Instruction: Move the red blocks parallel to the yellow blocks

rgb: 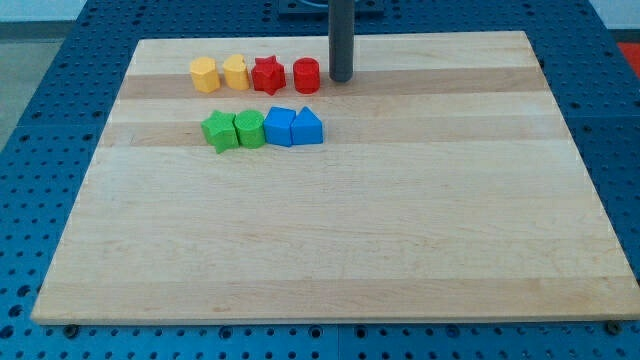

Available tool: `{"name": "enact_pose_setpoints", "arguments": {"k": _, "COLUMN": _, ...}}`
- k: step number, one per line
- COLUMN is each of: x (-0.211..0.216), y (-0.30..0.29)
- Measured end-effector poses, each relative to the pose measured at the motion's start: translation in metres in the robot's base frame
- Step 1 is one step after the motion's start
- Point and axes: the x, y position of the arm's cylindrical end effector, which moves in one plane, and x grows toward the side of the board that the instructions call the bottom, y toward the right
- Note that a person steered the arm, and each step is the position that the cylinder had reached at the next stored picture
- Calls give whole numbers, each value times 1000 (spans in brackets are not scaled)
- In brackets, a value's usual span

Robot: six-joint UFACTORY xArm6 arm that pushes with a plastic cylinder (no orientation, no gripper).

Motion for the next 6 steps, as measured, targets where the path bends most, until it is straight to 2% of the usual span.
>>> {"name": "enact_pose_setpoints", "arguments": {"k": 2, "x": -6, "y": 2}}
{"name": "enact_pose_setpoints", "arguments": {"k": 3, "x": -48, "y": -7}}
{"name": "enact_pose_setpoints", "arguments": {"k": 4, "x": -88, "y": -39}}
{"name": "enact_pose_setpoints", "arguments": {"k": 5, "x": -87, "y": -68}}
{"name": "enact_pose_setpoints", "arguments": {"k": 6, "x": -87, "y": -133}}
